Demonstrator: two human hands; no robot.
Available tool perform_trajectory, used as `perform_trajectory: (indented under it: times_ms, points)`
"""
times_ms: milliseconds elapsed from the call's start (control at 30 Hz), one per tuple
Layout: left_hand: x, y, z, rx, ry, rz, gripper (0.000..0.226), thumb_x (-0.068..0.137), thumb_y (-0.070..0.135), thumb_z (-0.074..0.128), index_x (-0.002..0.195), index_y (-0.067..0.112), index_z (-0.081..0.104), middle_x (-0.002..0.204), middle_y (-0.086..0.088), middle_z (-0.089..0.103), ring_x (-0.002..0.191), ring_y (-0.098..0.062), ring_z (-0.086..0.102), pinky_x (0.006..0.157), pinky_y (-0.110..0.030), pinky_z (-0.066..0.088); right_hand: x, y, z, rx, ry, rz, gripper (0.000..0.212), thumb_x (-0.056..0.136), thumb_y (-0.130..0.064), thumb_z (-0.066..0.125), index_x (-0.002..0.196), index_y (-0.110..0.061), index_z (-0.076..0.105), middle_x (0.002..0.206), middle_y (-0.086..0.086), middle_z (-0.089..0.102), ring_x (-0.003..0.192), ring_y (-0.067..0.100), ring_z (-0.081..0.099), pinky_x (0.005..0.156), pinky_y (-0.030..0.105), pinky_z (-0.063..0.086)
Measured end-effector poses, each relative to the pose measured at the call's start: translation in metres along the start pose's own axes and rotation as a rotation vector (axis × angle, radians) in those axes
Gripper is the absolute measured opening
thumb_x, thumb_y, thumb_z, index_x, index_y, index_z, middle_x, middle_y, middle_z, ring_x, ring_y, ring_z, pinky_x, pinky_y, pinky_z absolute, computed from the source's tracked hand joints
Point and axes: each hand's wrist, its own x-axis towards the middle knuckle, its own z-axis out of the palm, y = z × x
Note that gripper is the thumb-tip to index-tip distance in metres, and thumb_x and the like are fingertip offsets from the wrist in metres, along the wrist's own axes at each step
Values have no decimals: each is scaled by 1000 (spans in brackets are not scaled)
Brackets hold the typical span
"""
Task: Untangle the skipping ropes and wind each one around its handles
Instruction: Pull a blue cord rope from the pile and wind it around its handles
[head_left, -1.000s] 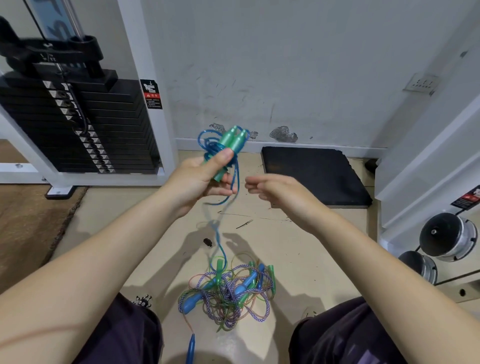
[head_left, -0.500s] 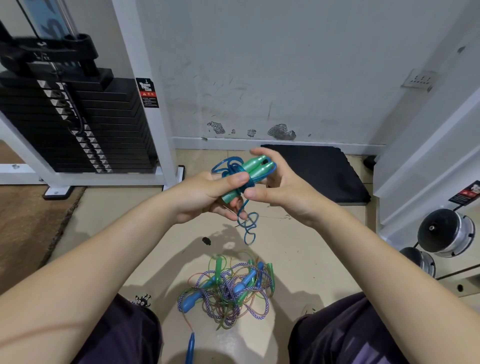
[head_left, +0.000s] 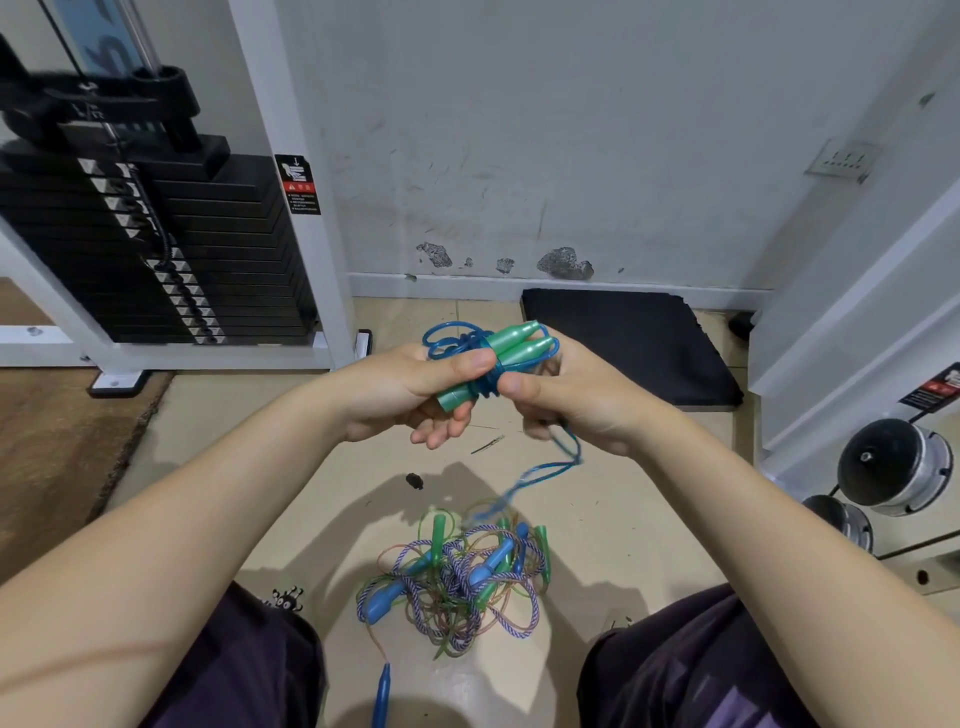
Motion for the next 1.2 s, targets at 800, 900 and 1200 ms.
perform_trajectory:
  times_ms: [800,900,1200]
  points:
    - [2,6,-6,-194,517,53,56,79,64,59,69,10,56,60,-7,59,43,-15,46,45,-22,39,9,7,3,-285,292,85,19,100,-34,53,104,-28,70,54,-1,27,50,15,23,46,25,19]
    - [3,5,-3,-154,505,61,52,86,57,59,69,8,56,59,-7,60,41,-14,46,44,-21,39,9,10,4,-228,350,65,21,101,-16,53,100,-12,73,56,1,42,47,14,36,46,24,31]
    - [1,10,5,-143,409,78,53,76,59,58,65,8,56,58,-8,58,42,-15,45,44,-21,39,10,7,2,-236,431,73,18,96,-26,61,89,-18,75,49,-7,33,47,12,26,44,23,20]
